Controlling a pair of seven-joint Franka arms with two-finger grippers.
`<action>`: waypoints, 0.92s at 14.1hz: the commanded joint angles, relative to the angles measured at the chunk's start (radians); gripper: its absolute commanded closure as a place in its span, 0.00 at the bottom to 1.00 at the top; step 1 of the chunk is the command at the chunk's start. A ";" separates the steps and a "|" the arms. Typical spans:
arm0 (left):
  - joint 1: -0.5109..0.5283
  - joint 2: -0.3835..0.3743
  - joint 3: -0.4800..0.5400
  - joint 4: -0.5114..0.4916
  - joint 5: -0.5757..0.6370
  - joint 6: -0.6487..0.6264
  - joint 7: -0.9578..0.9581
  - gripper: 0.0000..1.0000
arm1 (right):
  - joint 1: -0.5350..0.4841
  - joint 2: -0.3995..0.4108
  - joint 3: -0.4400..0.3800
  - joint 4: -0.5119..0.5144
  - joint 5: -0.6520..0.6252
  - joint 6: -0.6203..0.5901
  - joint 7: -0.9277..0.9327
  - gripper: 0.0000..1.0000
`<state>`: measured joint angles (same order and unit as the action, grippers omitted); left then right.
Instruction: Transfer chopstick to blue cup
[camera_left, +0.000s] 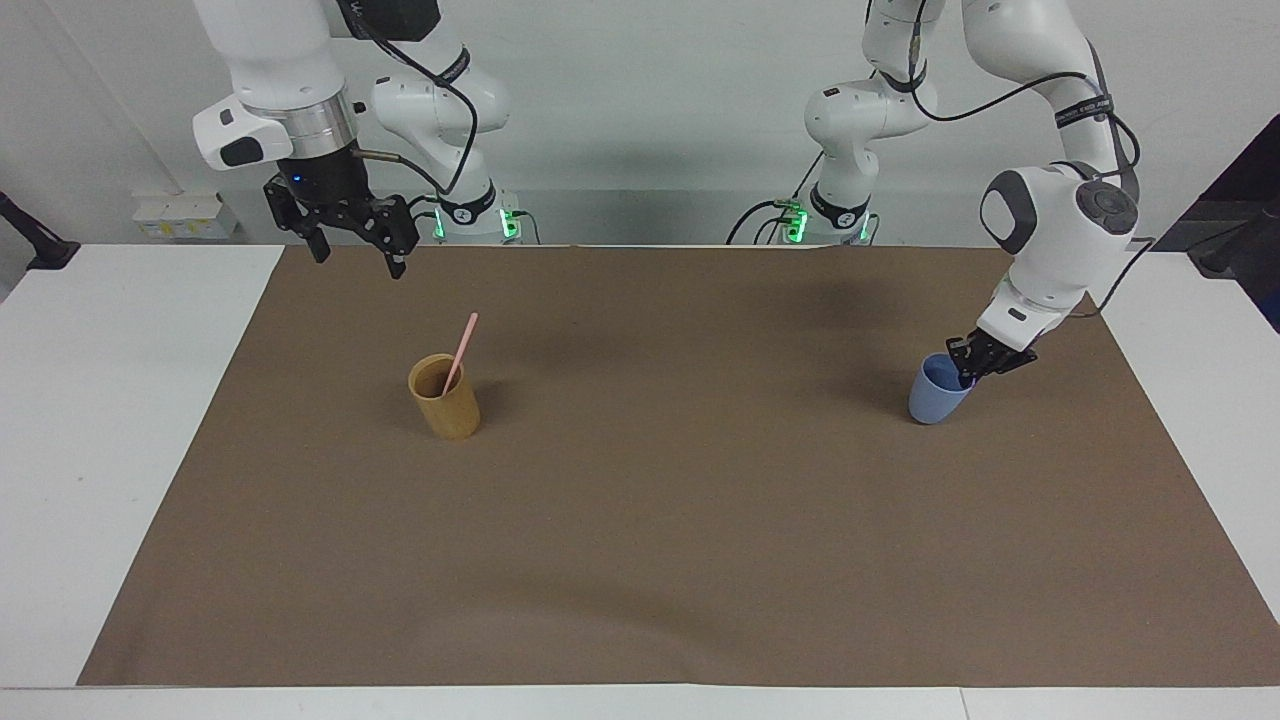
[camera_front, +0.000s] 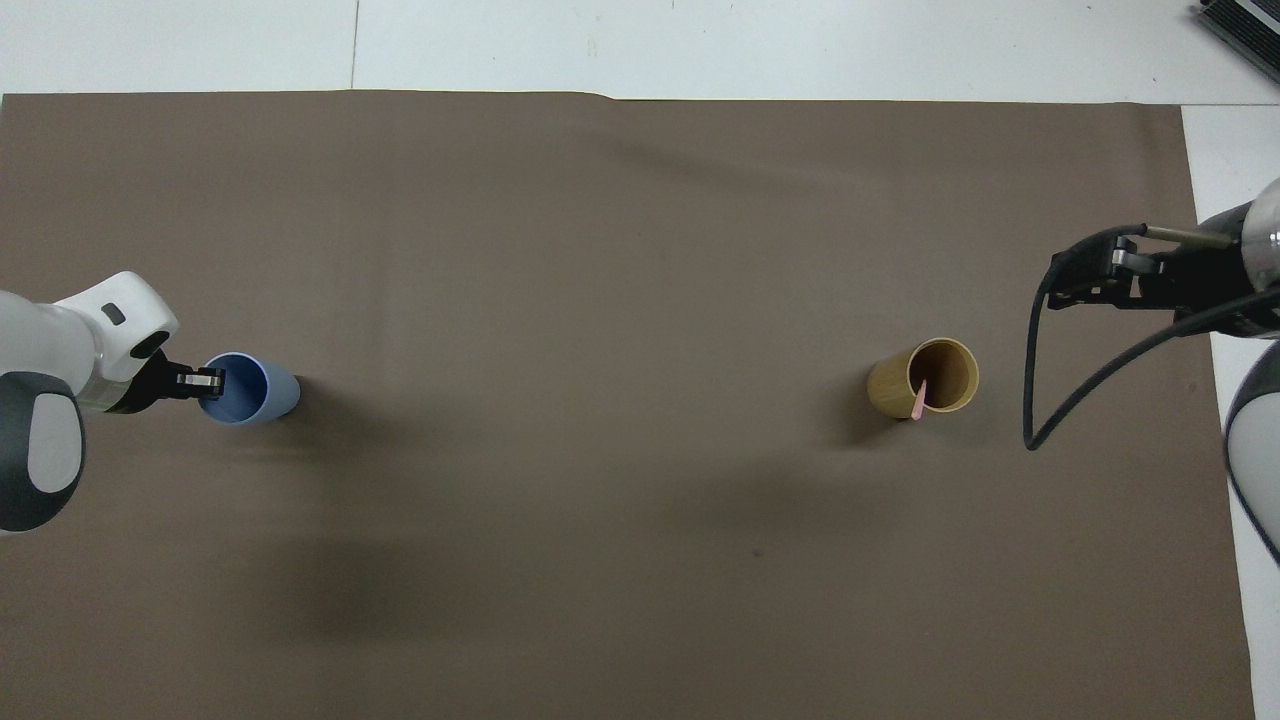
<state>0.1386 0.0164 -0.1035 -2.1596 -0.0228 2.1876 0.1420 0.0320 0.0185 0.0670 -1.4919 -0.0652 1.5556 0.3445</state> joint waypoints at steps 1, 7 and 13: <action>-0.115 0.013 0.008 0.085 0.006 -0.104 -0.149 1.00 | -0.026 -0.002 0.001 -0.002 0.019 -0.002 -0.019 0.00; -0.489 0.016 0.004 0.130 -0.006 -0.108 -0.678 1.00 | -0.026 -0.003 0.001 -0.005 0.019 -0.003 -0.018 0.00; -0.562 0.094 0.004 0.127 -0.009 0.007 -0.777 1.00 | -0.024 -0.005 0.001 -0.013 0.019 -0.002 -0.016 0.00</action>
<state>-0.4103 0.0736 -0.1183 -2.0468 -0.0249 2.1597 -0.6256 0.0156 0.0197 0.0662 -1.4949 -0.0652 1.5542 0.3446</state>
